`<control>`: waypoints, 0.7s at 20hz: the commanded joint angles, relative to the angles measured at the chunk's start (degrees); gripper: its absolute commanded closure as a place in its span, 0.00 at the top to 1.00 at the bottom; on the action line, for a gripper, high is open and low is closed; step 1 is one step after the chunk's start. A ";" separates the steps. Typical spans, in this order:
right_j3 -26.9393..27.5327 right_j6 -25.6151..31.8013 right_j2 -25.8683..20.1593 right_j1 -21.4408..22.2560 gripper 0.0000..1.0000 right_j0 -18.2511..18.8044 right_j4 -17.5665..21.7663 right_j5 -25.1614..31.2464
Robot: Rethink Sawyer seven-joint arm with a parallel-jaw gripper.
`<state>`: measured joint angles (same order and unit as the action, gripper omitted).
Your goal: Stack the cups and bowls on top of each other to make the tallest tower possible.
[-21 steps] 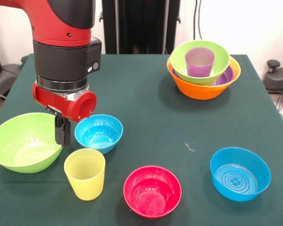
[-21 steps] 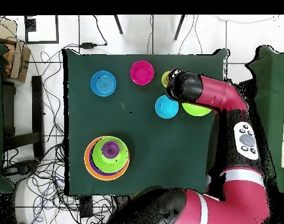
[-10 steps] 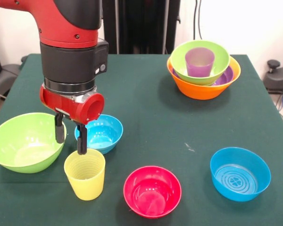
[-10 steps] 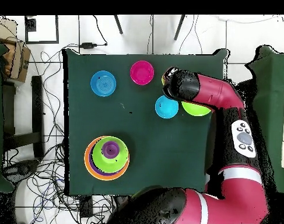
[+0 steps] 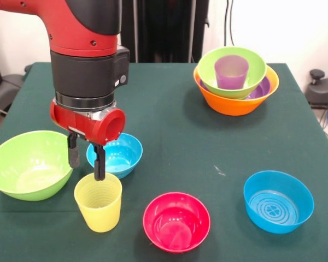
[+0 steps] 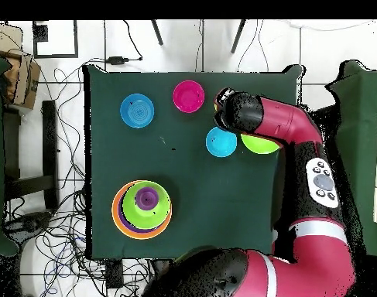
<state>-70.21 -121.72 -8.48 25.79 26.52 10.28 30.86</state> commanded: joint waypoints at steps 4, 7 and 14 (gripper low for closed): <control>-6.44 10.35 -5.10 0.83 1.00 2.05 5.87 -1.07; -7.41 11.11 -5.42 1.43 1.00 2.81 6.27 -1.38; -8.98 11.20 -6.16 1.88 1.00 4.16 7.46 -2.51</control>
<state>-73.52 -121.72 -8.84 27.36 29.90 12.01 30.86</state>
